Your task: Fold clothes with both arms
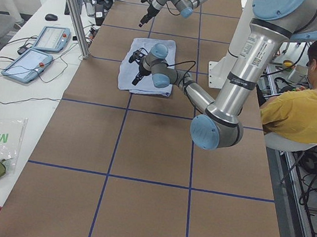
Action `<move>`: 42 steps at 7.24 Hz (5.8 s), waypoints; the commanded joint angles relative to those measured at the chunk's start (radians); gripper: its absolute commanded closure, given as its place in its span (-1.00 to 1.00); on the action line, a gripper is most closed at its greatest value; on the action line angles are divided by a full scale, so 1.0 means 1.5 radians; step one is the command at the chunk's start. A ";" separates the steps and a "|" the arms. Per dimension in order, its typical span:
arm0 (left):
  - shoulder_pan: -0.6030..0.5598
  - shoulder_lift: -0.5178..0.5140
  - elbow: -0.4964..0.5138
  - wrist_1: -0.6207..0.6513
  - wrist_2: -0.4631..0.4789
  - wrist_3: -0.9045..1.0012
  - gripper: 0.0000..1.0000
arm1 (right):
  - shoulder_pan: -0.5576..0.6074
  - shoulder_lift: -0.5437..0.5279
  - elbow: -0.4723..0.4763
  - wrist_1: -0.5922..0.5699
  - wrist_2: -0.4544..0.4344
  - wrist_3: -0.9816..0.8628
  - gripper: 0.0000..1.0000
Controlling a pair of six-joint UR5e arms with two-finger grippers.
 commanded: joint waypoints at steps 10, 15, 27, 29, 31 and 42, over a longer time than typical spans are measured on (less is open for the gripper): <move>0.216 0.097 -0.048 -0.054 0.119 -0.213 -0.06 | -0.003 -0.009 0.013 0.001 -0.003 0.000 -1.00; 0.216 0.108 -0.064 -0.052 0.139 -0.234 1.00 | -0.009 -0.009 0.014 0.001 -0.006 0.001 -1.00; -0.131 -0.297 0.570 -0.194 0.117 0.108 -0.98 | -0.150 0.012 0.082 -0.017 -0.085 0.094 -1.00; -0.134 -0.200 0.443 -0.207 0.037 0.110 -1.00 | -0.194 0.083 0.081 -0.143 -0.118 0.205 -1.00; -0.134 -0.186 0.420 -0.208 0.037 0.100 -1.00 | -0.228 0.099 0.064 -0.194 -0.119 0.324 -1.00; -0.126 -0.142 0.365 -0.209 0.036 0.074 -1.00 | -0.269 0.191 -0.115 -0.199 -0.159 0.414 -0.75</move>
